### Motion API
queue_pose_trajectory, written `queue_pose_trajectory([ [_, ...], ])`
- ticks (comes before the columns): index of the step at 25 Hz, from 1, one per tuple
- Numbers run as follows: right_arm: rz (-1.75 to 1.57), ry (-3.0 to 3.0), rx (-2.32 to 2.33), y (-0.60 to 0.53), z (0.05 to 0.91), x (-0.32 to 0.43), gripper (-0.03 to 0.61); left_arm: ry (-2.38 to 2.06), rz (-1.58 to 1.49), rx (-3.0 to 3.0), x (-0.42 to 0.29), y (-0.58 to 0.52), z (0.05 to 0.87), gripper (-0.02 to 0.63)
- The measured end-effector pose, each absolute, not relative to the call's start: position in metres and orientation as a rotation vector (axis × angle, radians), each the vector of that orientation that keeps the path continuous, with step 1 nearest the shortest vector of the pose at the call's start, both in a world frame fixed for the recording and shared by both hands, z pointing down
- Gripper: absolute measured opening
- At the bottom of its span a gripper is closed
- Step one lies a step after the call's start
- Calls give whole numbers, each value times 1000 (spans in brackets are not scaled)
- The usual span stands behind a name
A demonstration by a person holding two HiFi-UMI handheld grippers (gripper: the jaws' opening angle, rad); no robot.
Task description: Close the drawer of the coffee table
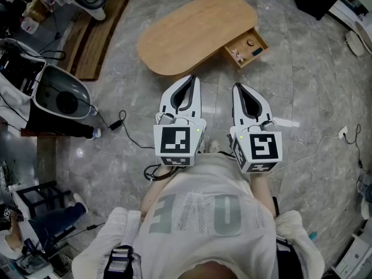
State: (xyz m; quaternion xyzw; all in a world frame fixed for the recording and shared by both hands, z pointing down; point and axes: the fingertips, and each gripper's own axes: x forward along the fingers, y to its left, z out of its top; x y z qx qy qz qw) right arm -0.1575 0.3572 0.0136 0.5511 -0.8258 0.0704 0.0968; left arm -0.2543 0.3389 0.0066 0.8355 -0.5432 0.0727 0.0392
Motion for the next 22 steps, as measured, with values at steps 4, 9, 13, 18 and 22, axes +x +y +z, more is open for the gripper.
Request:
queue_pose_trajectory([
  [4, 205, -2442, 1633, 348, 11, -163, 5, -1663, 212, 2560, -260, 328, 3, 8],
  [9, 198, -2437, 1633, 352, 16, -164, 5, -1660, 197, 2558, -263, 331, 8, 8],
  [13, 198, -2418, 1638, 345, 17, -169, 5, -1644, 189, 2559, -269, 322, 9, 8],
  [18, 242, -2445, 1705, 342, 15, -177, 5, -1632, 167, 2578, -286, 316, 9, 8],
  [22, 248, -2416, 1752, 342, 23, -170, 5, -1620, 149, 2620, -288, 312, 13, 8],
])
